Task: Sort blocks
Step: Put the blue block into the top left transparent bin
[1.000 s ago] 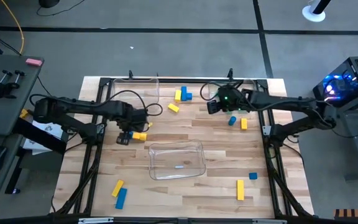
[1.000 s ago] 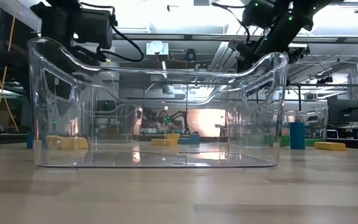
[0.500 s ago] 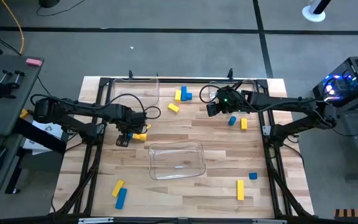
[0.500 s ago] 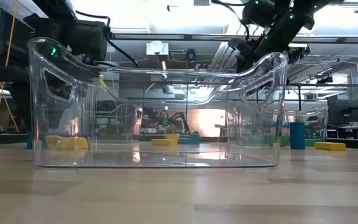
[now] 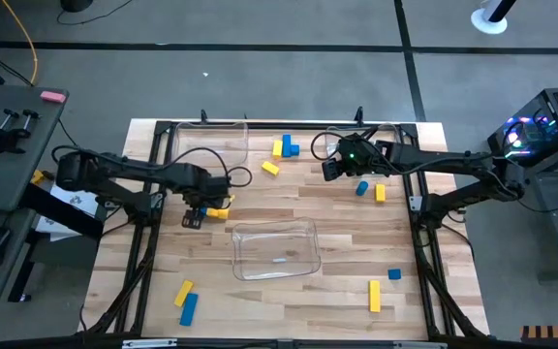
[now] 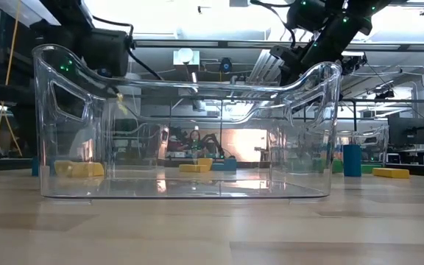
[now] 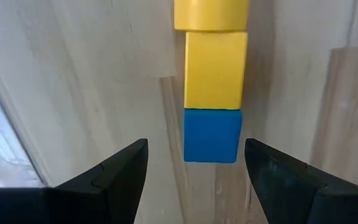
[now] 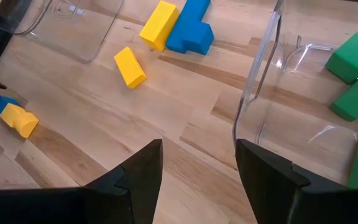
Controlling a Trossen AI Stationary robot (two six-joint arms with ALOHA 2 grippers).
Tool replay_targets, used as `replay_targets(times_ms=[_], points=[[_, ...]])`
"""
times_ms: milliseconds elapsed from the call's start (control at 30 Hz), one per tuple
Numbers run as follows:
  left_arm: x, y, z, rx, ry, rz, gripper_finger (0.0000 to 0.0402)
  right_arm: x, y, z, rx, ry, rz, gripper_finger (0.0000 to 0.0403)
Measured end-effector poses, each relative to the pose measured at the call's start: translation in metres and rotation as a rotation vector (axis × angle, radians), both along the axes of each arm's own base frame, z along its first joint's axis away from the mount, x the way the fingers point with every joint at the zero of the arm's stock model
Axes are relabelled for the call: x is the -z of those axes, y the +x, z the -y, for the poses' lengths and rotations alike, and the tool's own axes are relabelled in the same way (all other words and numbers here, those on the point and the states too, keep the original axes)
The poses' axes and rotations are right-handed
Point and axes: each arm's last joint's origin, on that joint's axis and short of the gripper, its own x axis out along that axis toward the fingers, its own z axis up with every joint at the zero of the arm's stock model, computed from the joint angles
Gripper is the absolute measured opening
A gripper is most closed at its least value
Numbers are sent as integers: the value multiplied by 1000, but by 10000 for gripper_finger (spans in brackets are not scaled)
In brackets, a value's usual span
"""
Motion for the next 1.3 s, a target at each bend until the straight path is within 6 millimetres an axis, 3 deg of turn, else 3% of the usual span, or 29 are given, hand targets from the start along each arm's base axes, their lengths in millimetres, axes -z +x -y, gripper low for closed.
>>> replay_targets(times_ms=[433, 633, 833, 1167, 1300], points=[[33, 9, -1, 2, -23, -176, 255, 0, 0, 0, -6, -4, -2, 199], [31, 12, -1, 1, -28, -159, 255, 0, 0, 0, -6, -4, -2, 199], [20, 30, -2, -16, -40, 14, 255, 0, 0, 0, -6, -4, -2, 199], [22, 19, -3, -5, -32, -87, 255, 0, 0, 0, -3, -2, -1, 199], [23, 23, -3, 3, -26, -39, 255, 0, 0, 0, -3, -2, -1, 199]])
